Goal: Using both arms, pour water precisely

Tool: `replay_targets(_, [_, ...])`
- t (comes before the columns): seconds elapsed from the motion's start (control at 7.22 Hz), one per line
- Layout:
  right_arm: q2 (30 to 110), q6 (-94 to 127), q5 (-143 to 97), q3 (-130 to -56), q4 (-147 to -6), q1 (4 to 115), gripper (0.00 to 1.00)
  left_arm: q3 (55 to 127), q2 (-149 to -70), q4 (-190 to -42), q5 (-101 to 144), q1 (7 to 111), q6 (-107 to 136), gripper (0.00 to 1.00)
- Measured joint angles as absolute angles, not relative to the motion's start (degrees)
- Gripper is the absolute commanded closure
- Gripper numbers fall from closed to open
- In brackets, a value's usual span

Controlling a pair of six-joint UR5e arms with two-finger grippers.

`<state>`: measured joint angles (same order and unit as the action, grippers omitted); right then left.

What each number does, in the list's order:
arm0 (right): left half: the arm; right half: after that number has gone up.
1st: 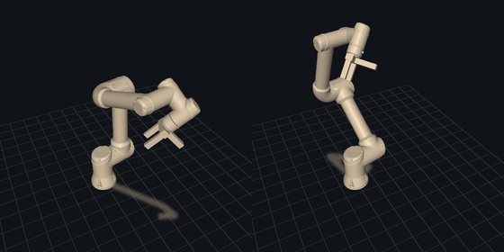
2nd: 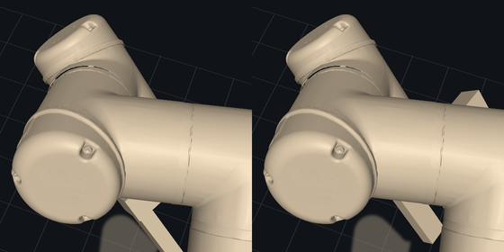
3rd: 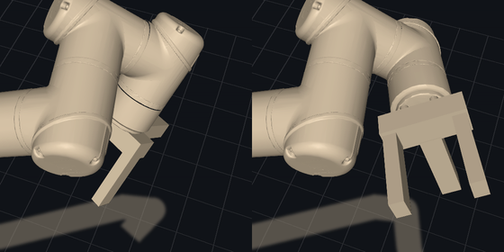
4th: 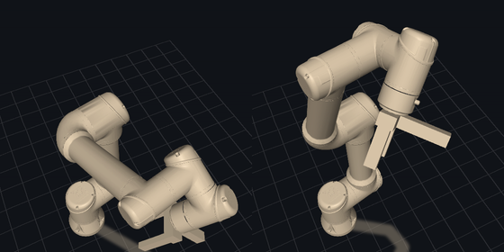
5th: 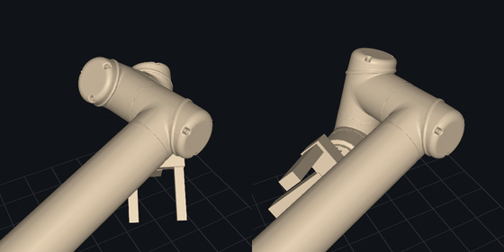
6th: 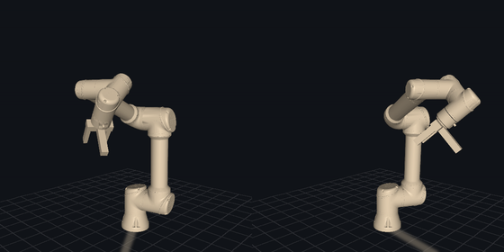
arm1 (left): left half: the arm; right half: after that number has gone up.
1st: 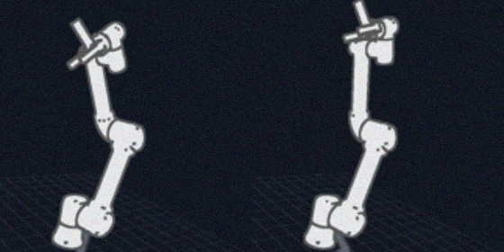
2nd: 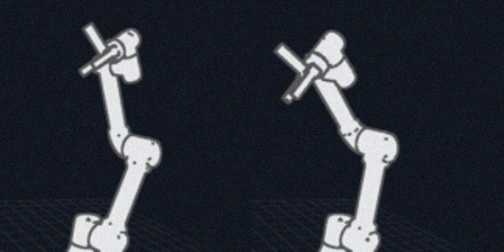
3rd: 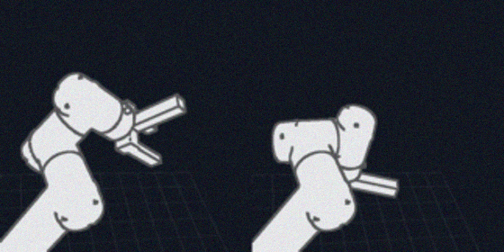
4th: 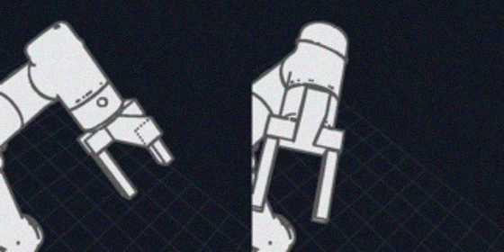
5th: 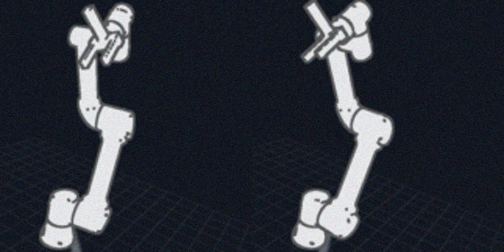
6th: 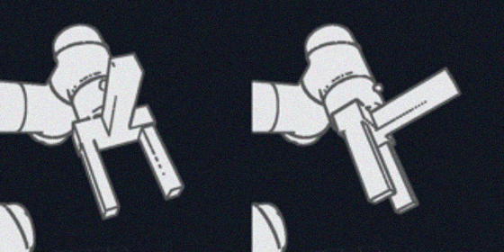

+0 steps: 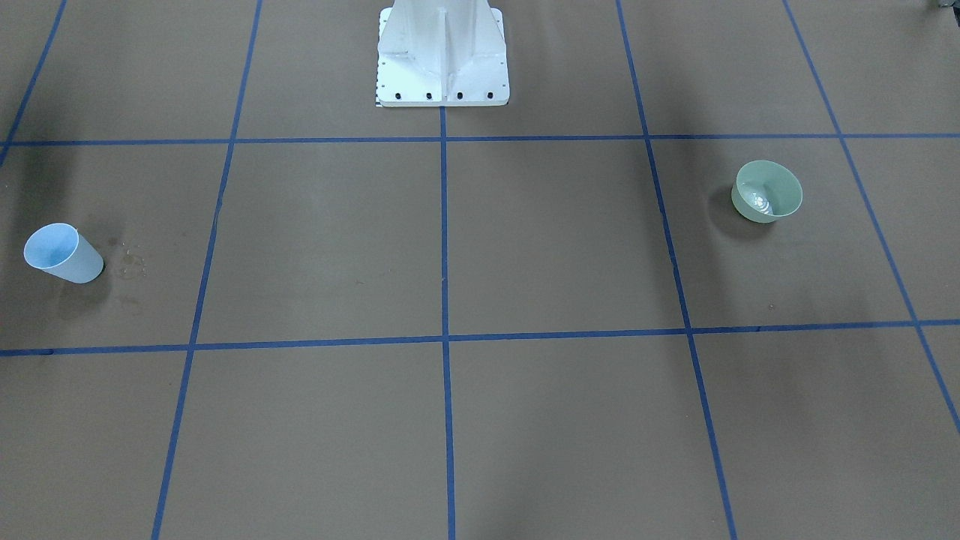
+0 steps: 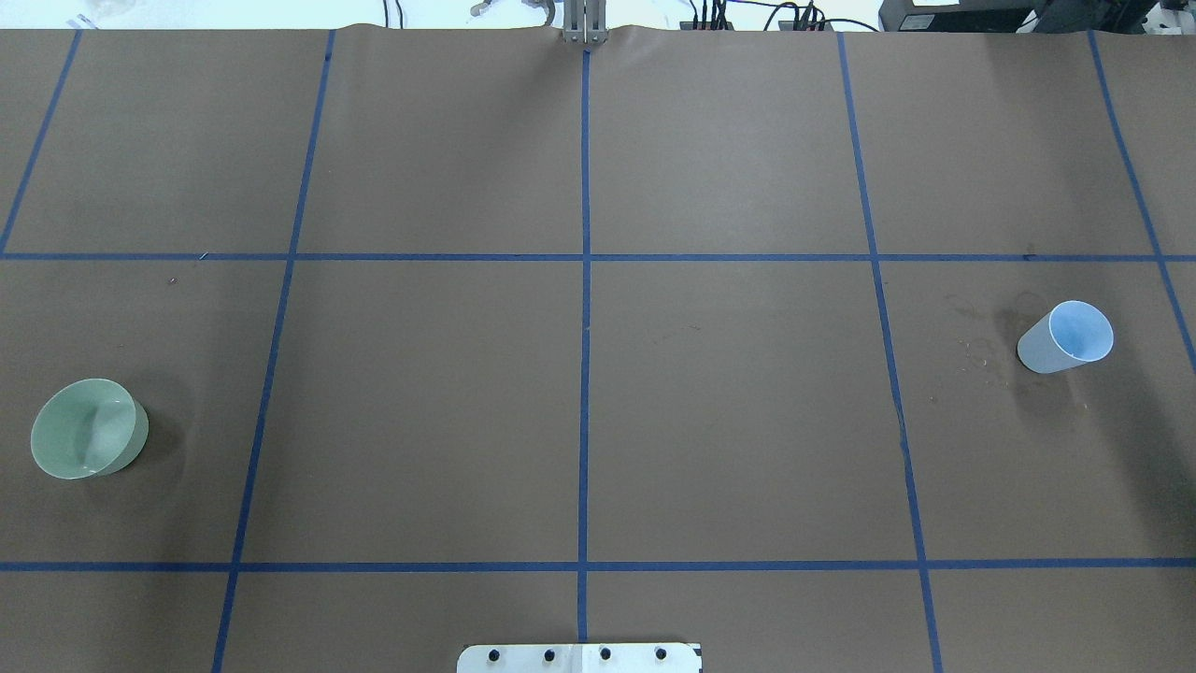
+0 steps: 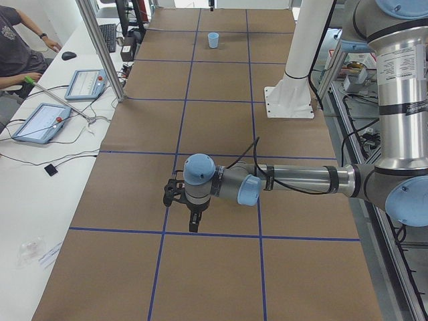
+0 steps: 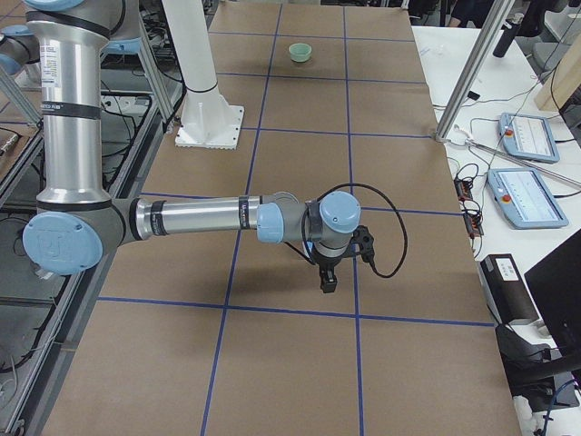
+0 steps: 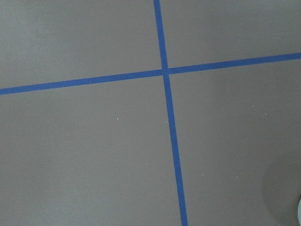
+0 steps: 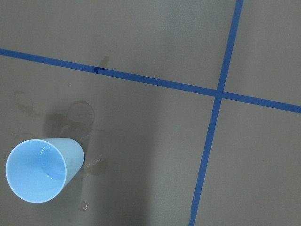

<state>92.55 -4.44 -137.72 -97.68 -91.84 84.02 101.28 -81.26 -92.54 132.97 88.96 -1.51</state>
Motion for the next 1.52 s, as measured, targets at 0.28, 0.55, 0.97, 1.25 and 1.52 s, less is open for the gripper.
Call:
replay_targets(0.28, [93.0,-4.4,-137.4,-97.7,-91.8,83.8,0.01,104.7,-80.1,-89.5,133.2,88.8,-2.1,0.00])
replay_targets(0.55, [93.5,-4.4,-136.6,-97.8,-91.6,83.8,0.01,106.4,-78.9,-89.5,135.3,88.5,-1.9,0.00])
replay_targets(0.97, [95.2,-4.4,-136.8,-98.4,-90.3,83.7,0.01,106.2,-78.4,-91.0,136.5,88.0,-1.1,0.00])
replay_targets(1.25, [96.9,-4.3,-136.6,-99.5,-86.9,83.7,0.01,106.3,-78.5,-91.5,136.6,87.3,-0.3,0.00])
replay_targets(1.52, [97.8,-4.3,-137.0,-99.7,-84.3,83.7,0.01,106.3,-78.6,-95.1,136.6,83.6,6.1,0.00])
